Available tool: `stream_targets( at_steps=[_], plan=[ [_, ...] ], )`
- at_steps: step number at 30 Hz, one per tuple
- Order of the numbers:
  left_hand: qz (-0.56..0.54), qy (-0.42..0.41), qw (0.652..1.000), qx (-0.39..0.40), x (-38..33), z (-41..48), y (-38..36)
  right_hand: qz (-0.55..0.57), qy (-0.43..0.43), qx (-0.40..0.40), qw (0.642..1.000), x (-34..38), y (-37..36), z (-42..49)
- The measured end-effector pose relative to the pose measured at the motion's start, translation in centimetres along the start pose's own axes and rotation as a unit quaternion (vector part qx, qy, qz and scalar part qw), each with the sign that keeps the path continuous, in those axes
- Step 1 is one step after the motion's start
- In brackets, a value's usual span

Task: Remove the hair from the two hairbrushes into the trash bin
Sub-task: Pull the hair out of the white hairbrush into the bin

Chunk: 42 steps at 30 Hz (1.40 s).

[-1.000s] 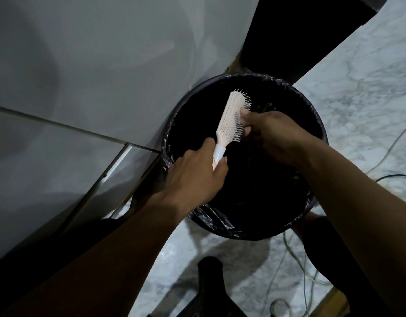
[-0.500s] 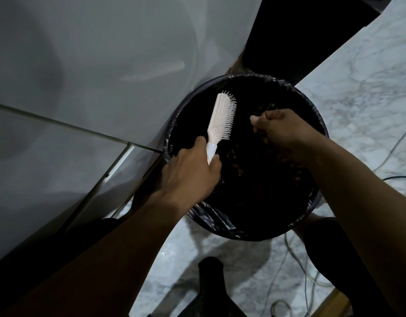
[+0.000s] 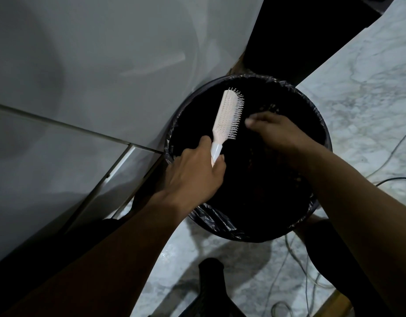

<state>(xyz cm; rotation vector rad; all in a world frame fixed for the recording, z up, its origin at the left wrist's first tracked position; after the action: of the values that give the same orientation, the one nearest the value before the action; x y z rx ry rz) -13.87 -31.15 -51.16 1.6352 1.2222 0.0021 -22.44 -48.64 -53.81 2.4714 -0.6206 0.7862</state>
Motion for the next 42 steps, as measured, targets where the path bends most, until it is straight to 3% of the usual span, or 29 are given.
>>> stream_targets(
  at_steps=[1,3,9,14,29,39,42],
  plan=[
    [-0.005,-0.012,1.0,0.001,-0.1,0.0,-0.1,0.105,-0.012,0.01,0.994,0.4,0.0,0.1],
    [-0.008,-0.03,1.0,0.001,-0.2,0.0,-0.2,0.204,-0.024,0.04,0.978,0.8,0.1,0.2],
    [-0.003,-0.052,0.999,-0.002,-0.2,-0.2,-0.8,0.285,-0.008,0.052,0.957,1.0,-0.6,-0.3],
    [-0.018,-0.057,0.998,-0.004,-0.2,0.0,-0.8,0.211,-0.022,0.046,0.976,0.9,-0.7,-0.4],
    [0.005,-0.006,1.0,-0.001,0.2,0.1,-0.3,0.141,0.019,0.006,0.99,0.9,-0.1,-0.4],
    [0.017,0.044,0.999,-0.017,0.2,0.1,0.3,0.017,-0.053,-0.117,0.992,0.0,1.5,0.3],
    [0.013,0.034,0.999,-0.018,0.1,0.1,0.4,-0.1,-0.091,-0.102,0.986,-1.2,1.9,1.1]
  ],
)
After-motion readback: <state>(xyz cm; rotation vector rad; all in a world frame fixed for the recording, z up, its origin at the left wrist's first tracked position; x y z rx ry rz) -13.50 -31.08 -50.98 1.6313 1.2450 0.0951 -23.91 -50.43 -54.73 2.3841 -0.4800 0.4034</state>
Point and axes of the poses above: each hand's wrist, its own z-axis towards the middle knuckle, its own y-axis out of the back of the hand, x = y × z, the point moved 2 cm from there along z, towards the middle knuckle, and after that the axes turned 1 degree about -x, right-handed, at the moved point
